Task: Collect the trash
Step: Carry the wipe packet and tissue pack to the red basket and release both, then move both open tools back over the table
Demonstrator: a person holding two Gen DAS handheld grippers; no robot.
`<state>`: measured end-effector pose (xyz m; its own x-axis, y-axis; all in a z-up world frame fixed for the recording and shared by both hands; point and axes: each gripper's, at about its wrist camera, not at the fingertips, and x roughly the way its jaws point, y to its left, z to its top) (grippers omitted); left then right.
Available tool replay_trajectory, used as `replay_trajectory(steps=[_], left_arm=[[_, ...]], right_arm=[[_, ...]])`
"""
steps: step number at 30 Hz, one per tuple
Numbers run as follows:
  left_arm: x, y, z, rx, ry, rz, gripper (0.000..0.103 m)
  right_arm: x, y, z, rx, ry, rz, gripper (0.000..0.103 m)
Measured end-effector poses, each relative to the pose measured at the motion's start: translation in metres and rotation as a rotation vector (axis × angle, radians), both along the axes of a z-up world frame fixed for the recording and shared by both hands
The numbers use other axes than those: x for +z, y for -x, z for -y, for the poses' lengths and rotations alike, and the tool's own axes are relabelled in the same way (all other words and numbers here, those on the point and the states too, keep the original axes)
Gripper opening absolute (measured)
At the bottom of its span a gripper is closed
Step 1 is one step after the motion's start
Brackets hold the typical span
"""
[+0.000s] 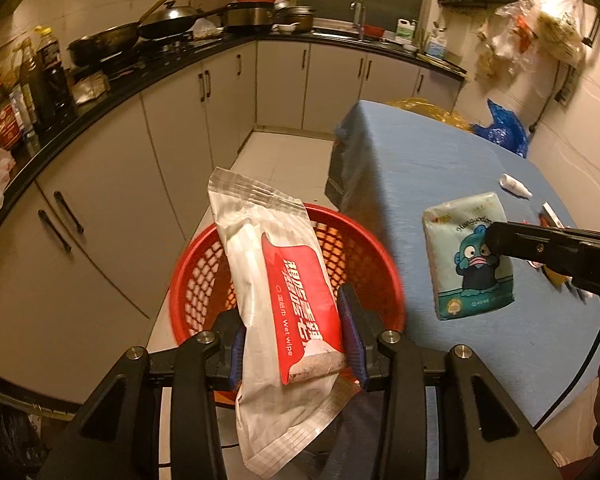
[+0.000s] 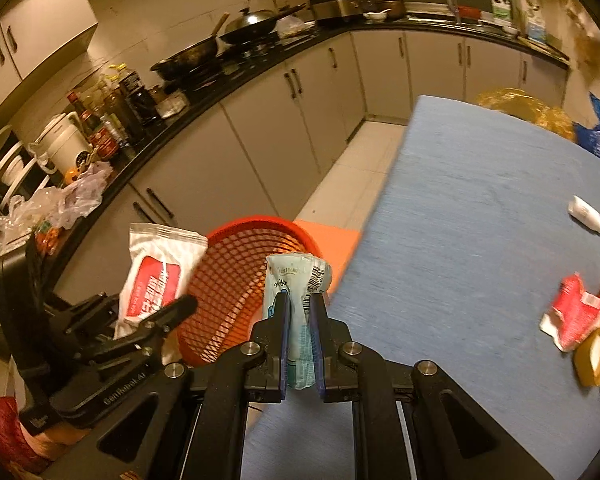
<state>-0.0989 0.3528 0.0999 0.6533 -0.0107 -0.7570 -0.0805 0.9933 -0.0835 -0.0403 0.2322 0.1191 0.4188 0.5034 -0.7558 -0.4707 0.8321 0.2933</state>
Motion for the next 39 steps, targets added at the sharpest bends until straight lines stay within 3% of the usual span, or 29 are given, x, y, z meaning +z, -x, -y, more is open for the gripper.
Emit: replay_trajectory(steps=[7, 23, 28, 34, 39], left_arm=[[0.0, -0.005, -0.016, 0.011, 0.009, -0.003, 0.04], [-0.01, -0.012, -0.035, 0.018, 0.011, -0.029, 0.041], [-0.005, -0.01, -0.036, 0.026, 0.012, -0.002, 0.069], [0.0, -0.006, -0.04, 0.047, 0.026, 0.015, 0.069], [0.001, -0.003, -0.037, 0.056, 0.031, 0.018, 0.069]], right_arm=[[-0.011, -0.015, -0.026, 0.013, 0.0, -0.057, 0.01], [-0.022, -0.029, -0.044, 0.016, 0.032, -0.071, 0.015], [-0.017, -0.03, -0.043, 0.005, 0.022, -0.065, 0.03], [-0.006, -0.025, -0.035, -0.016, 0.023, -0.033, 0.032], [-0.002, -0.021, -0.02, -0.051, 0.02, -0.026, 0.041]])
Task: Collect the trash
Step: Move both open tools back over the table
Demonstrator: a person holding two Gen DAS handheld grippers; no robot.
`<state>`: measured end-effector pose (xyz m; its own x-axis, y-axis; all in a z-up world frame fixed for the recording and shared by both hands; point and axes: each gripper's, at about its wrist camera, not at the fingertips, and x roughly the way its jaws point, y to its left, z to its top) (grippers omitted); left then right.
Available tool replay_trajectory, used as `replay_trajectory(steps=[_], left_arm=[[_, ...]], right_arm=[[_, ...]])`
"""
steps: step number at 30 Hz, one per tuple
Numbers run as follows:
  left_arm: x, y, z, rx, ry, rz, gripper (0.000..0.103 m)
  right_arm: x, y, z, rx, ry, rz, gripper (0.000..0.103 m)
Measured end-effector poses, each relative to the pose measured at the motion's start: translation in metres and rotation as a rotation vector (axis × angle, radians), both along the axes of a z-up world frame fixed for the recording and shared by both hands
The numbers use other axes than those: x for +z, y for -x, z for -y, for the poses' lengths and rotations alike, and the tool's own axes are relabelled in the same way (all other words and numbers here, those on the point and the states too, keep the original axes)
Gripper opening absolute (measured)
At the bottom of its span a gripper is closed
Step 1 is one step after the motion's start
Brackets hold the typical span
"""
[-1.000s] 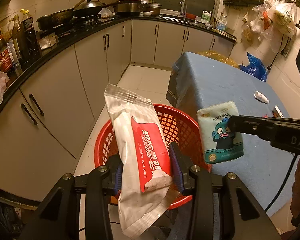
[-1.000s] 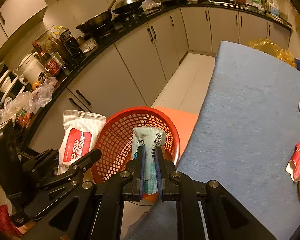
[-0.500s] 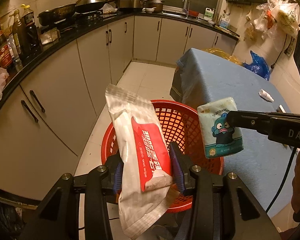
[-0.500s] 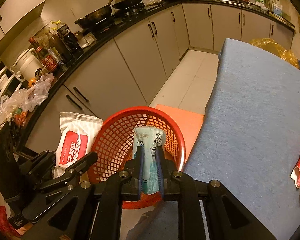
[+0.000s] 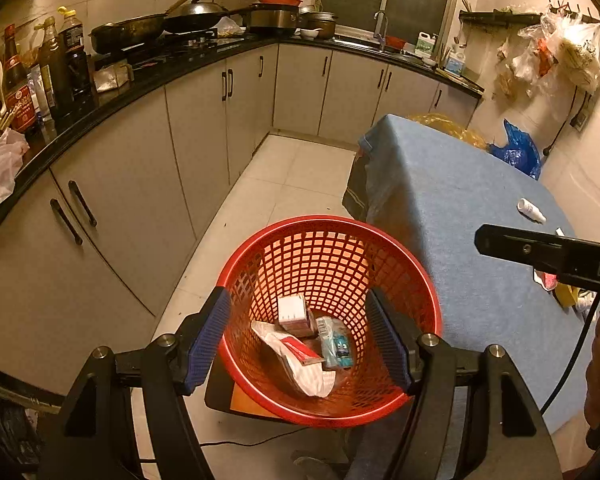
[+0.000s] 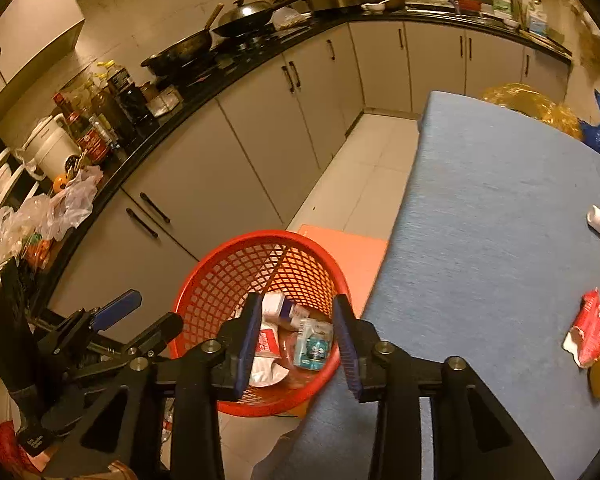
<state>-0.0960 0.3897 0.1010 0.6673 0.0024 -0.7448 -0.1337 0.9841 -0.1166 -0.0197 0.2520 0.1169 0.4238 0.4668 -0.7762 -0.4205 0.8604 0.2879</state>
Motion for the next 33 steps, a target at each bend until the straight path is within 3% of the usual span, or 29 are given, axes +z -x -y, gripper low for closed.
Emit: replay_trajectory(steps=[18, 28, 33], left_arm=[[0.001, 0.001, 0.06, -0.139, 0.013, -0.002, 0.069], [-0.004, -0.012, 0.139, -0.289, 0.022, -0.024, 0.069], [0.0, -0.019, 0.194, -0.373, 0.012, -0.026, 0.069]], right_arm=[[-0.008, 0.027, 0.071, -0.139, 0.008, -0.04, 0.045], [-0.023, 0.05, 0.177, -0.338, 0.003, -0.087, 0.046], [-0.028, 0.06, 0.255, -0.453, -0.017, -0.104, 0.046]])
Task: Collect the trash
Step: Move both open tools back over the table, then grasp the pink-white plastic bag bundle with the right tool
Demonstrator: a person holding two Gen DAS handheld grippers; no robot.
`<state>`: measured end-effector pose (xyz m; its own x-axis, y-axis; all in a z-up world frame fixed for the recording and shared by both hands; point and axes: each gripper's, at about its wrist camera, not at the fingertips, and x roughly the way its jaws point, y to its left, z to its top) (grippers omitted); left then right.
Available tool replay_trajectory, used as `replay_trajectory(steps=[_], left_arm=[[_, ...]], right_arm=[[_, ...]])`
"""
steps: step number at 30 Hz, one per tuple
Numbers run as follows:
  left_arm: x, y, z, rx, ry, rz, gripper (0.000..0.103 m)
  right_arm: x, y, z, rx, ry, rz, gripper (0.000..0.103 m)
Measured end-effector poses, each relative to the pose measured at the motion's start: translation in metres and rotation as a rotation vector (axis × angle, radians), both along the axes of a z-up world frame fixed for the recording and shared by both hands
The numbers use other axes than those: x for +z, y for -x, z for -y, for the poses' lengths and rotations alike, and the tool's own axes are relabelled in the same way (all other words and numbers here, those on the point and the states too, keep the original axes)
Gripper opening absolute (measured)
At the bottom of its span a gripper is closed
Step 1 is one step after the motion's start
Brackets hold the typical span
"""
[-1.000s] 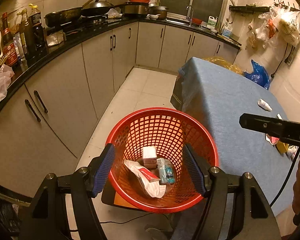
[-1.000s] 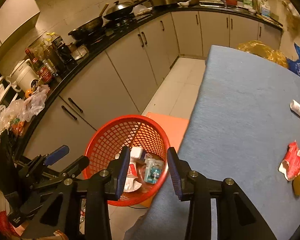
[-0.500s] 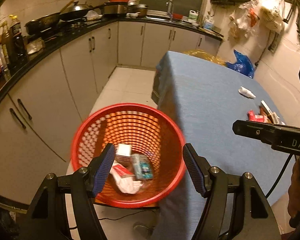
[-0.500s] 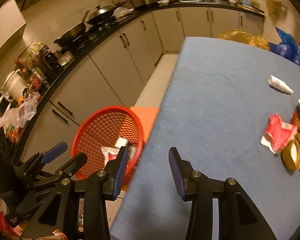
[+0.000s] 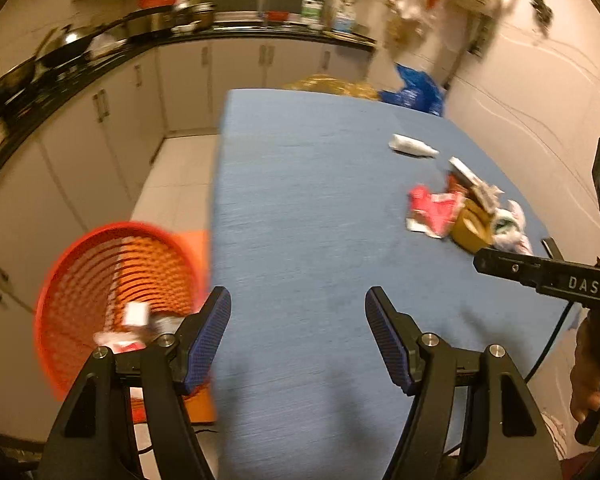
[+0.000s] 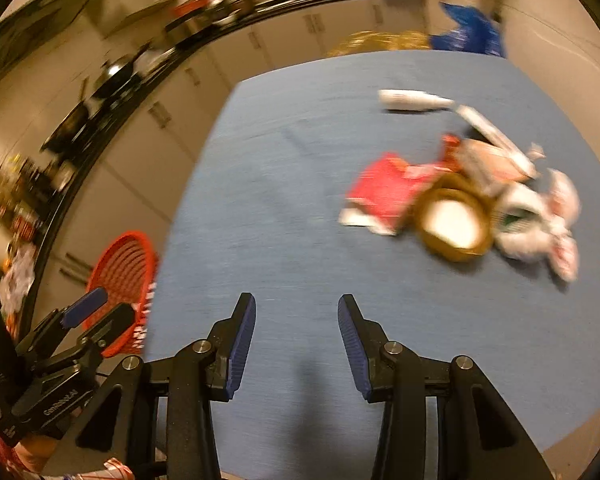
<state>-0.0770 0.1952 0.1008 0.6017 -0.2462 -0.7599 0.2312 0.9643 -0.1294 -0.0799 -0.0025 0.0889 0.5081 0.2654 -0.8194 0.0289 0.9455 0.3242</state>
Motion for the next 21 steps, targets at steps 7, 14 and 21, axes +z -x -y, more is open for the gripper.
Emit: replay_trajectory(steps=[7, 14, 21], left_arm=[[0.0, -0.006, 0.096, -0.117, 0.004, -0.025, 0.069], [-0.011, -0.032, 0.164, -0.138, 0.061, -0.116, 0.069], [-0.031, -0.072, 0.207, -0.093, 0.051, -0.174, 0.069]], right_arm=[[-0.006, 0.015, 0.105, -0.137, -0.007, -0.026, 0.046], [-0.01, 0.017, 0.185, -0.2, -0.028, -0.031, 0.048], [-0.016, 0.007, 0.216, -0.152, -0.036, -0.034, 0.049]])
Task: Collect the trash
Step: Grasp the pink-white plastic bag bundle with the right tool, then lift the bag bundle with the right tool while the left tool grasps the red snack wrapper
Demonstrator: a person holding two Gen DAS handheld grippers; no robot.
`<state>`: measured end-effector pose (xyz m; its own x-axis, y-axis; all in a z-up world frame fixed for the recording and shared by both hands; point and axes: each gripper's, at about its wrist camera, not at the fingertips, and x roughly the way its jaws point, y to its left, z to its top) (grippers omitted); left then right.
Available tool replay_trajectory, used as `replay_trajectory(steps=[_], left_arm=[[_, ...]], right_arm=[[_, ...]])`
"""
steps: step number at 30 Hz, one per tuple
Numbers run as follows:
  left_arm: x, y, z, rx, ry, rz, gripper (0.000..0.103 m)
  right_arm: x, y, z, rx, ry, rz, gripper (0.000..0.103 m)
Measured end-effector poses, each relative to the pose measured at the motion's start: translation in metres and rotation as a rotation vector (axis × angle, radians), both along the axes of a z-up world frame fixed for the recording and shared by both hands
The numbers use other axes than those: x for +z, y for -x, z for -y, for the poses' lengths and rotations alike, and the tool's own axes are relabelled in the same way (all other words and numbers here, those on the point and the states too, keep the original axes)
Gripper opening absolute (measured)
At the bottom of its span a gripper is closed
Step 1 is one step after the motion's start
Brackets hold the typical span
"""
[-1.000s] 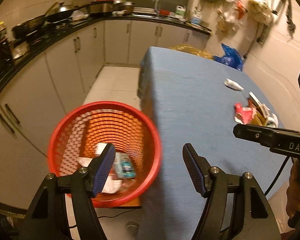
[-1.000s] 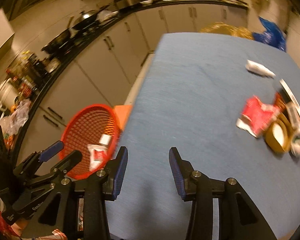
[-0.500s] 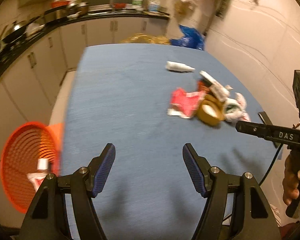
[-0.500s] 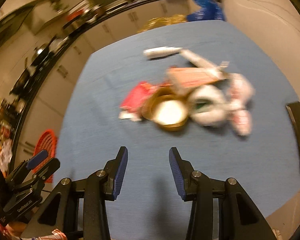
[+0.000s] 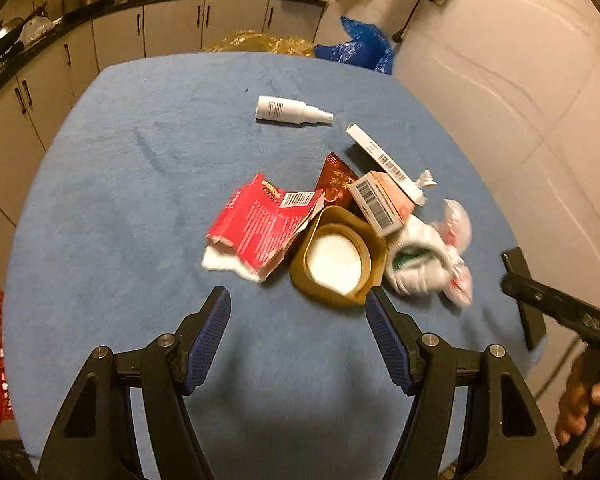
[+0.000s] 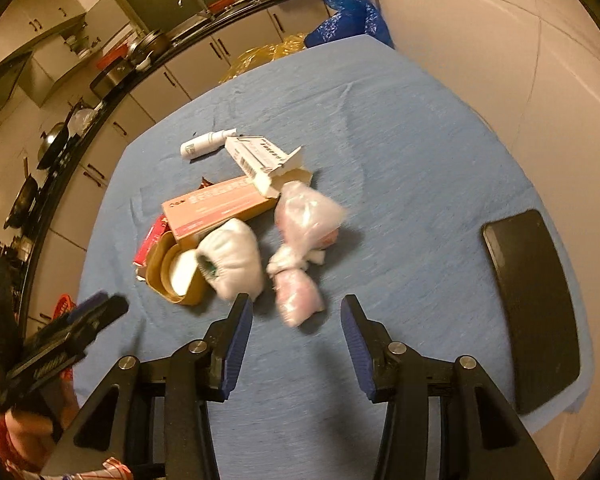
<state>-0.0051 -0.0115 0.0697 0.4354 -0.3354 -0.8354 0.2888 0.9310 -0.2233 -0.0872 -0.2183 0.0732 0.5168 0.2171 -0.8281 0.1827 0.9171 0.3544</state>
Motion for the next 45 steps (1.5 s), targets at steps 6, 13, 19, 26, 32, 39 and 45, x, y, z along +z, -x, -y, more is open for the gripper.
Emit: replay_trajectory(steps=[6, 13, 19, 26, 32, 39, 45], left_arm=[[-0.016, -0.02, 0.023, -0.01, -0.089, -0.002, 0.069], [-0.034, -0.036, 0.037, -0.028, -0.177, -0.019, 0.039], [-0.033, -0.026, 0.033, -0.041, -0.199, -0.021, 0.017], [-0.023, 0.002, 0.016, -0.022, -0.193, -0.011, 0.014], [-0.012, 0.018, 0.009, -0.017, -0.175, 0.006, 0.014], [-0.01, 0.017, -0.008, 0.056, -0.1, -0.03, 0.054], [-0.004, 0.017, -0.002, 0.057, -0.098, -0.051, 0.053]], right_arm=[[-0.008, -0.013, 0.011, 0.025, -0.018, -0.017, 0.051], [-0.021, -0.042, 0.006, 0.042, -0.052, -0.046, 0.051], [-0.039, -0.068, 0.004, 0.017, -0.081, -0.086, 0.051], [-0.045, -0.078, -0.006, 0.071, -0.08, -0.091, 0.022], [-0.029, -0.054, -0.013, 0.093, -0.069, -0.043, 0.021], [-0.017, -0.035, -0.017, 0.11, -0.078, 0.005, 0.021], [-0.01, -0.029, -0.017, 0.112, -0.061, 0.024, 0.021]])
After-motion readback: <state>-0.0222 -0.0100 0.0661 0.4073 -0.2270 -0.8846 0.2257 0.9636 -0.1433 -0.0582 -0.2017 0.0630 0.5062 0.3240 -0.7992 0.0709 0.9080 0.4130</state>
